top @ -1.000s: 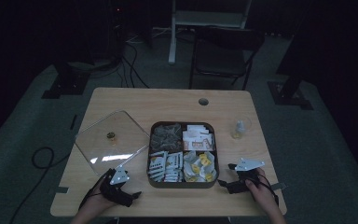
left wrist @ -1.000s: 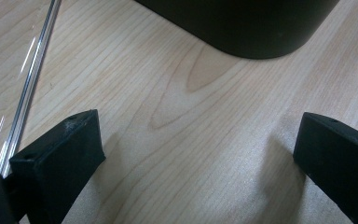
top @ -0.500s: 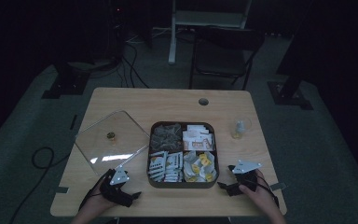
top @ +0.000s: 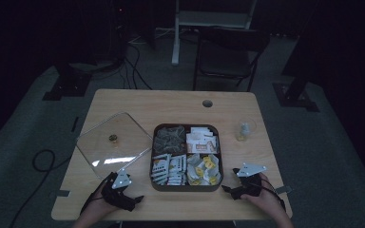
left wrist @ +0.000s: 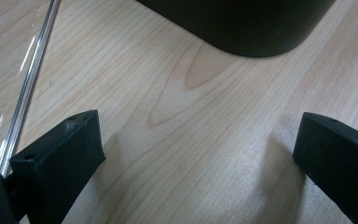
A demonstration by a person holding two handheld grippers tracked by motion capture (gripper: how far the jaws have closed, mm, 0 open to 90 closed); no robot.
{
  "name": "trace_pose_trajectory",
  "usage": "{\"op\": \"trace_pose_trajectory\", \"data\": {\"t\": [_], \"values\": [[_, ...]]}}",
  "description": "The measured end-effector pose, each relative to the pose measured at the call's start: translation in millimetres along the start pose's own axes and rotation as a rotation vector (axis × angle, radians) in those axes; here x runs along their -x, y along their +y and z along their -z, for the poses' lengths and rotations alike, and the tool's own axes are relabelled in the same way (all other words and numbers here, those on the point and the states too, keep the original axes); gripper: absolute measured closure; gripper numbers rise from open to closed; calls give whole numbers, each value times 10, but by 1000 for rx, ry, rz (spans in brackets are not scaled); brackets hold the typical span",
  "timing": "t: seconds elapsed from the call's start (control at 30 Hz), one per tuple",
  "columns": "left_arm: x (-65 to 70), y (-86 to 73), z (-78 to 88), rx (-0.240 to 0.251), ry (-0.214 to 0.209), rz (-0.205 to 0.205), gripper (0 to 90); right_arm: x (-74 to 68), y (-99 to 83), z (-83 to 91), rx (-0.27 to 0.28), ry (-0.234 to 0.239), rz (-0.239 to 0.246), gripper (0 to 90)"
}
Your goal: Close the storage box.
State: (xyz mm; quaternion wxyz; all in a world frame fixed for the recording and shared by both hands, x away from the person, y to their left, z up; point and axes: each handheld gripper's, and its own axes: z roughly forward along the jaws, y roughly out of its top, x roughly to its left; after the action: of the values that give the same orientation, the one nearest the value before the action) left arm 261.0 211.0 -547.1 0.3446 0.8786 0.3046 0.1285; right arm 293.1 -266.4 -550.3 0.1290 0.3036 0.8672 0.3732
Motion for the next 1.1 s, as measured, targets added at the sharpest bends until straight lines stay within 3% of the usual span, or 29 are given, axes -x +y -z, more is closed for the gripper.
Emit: {"op": "trace_pose_trajectory", "data": {"t": [0.1, 0.33, 0.7, 1.1], "values": [[14, 7, 29, -21, -20, 5, 20, -1, 0, 0, 0, -1, 0, 136], [-36, 25, 111, -17, 4, 29, 23, -1, 0, 1, 0, -1, -1, 137], [-182, 86, 226, 8, 81, 77, 29, -1, 0, 1, 0, 0, -1, 136], [-433, 155, 283, 40, 162, 150, 29, -1, 0, 1, 0, 0, -1, 136]]}}
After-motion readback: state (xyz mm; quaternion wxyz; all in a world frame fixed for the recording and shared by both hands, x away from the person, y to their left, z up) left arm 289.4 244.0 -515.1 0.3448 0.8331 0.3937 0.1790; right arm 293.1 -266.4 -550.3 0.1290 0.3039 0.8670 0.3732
